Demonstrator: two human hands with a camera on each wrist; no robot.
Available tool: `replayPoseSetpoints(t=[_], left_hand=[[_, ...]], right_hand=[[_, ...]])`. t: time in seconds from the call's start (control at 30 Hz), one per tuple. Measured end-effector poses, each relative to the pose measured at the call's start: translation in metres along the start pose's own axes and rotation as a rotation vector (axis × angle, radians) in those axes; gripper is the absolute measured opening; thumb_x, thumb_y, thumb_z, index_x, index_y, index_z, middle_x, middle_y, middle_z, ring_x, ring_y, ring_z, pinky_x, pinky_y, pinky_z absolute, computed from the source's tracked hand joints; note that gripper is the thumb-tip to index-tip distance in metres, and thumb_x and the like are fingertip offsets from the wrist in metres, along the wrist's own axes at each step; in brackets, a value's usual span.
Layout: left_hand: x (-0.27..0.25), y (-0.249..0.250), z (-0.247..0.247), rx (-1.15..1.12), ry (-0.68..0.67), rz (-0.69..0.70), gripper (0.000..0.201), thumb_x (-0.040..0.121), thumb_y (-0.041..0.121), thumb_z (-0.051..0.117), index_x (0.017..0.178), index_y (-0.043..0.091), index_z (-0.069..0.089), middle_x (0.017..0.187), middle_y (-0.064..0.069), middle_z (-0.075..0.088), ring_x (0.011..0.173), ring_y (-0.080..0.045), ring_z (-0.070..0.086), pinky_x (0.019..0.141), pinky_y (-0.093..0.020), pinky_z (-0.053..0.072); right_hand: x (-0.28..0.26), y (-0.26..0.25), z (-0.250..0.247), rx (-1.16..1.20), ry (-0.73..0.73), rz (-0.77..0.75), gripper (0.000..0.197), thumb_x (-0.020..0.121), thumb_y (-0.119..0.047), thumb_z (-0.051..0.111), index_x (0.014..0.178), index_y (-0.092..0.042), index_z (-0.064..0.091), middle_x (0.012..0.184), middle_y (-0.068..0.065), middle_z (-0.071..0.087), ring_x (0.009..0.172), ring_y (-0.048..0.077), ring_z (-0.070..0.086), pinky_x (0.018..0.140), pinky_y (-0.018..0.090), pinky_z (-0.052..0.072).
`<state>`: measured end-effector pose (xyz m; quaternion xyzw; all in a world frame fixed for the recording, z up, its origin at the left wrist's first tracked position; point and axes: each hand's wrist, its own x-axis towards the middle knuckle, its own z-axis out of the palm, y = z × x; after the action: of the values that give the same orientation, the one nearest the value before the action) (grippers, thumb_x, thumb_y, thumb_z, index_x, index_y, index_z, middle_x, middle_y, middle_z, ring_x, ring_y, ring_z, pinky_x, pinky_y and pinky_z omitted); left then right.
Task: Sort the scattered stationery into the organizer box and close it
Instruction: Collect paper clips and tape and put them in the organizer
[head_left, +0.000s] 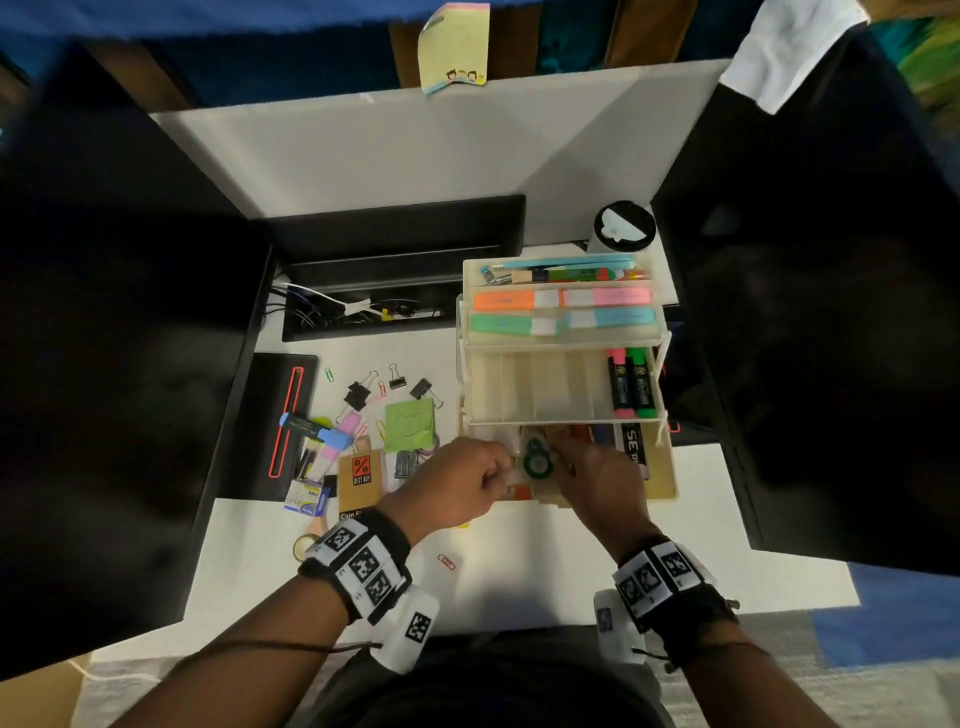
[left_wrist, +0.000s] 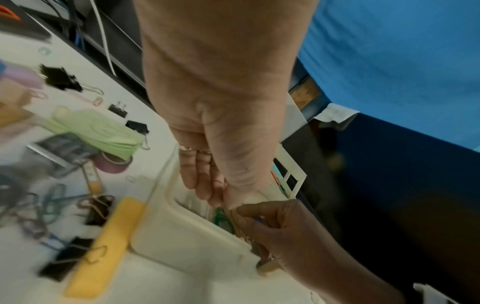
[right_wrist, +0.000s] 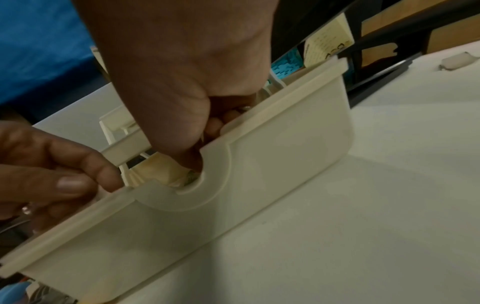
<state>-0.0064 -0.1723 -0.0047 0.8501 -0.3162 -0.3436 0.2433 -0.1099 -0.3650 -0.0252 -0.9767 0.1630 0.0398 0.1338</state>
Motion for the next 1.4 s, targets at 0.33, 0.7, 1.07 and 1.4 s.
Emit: replayPoseSetpoints(t=[0.33,0.7,1.07,1.4], left_hand=[[-0.024,-0.016,-0.026,-0.122,0.008,0.063,0.02,0.1,0.022,0.065,0.119,0.018,0.071,0.107,0.004,0.076,0.093,-0.008,0.07,0.083,-0.028,0.059],[-0.105,-0.127,-0.071,-0.229,0.27,-0.095,0.015,0.096,0.014,0.069,0.108,0.022,0.075,0.085,0.009,0.071,0.08,-0.01,0.069,0.074,-0.023,0.053],[-0.186,-0.19,-0.02,-0.041,0.224,-0.32,0.046,0.081,0.011,0.078,0.116,0.036,0.062,0.128,0.012,0.05,0.124,-0.013,0.047,0.097,-0.034,0.049],[-0.169,-0.19,-0.012,0.016,0.304,-0.343,0.034,0.076,0.016,0.082,0.102,0.028,0.063,0.115,0.008,0.059,0.097,-0.018,0.063,0.072,-0.025,0.039]], right_hand=[[0.0,-0.025,-0.005,-0.129,-0.087,0.033,0.026,0.095,-0.037,0.057,0.116,-0.025,0.067,0.088,0.006,0.072,0.073,0.028,0.072,0.055,0.033,0.053],[-0.029,-0.118,-0.009,0.234,-0.189,-0.424,0.009,0.096,-0.026,0.062,0.095,-0.026,0.071,0.086,-0.006,0.073,0.073,0.014,0.066,0.064,0.034,0.053],[-0.036,-0.173,0.048,0.047,-0.469,-0.525,0.047,0.092,-0.024,0.069,0.137,-0.014,0.06,0.135,0.008,0.061,0.117,0.027,0.065,0.092,0.038,0.056],[-0.006,-0.216,0.062,-0.147,-0.433,-0.578,0.059,0.083,-0.032,0.074,0.135,-0.013,0.052,0.142,0.017,0.047,0.123,0.035,0.056,0.09,0.045,0.058]])
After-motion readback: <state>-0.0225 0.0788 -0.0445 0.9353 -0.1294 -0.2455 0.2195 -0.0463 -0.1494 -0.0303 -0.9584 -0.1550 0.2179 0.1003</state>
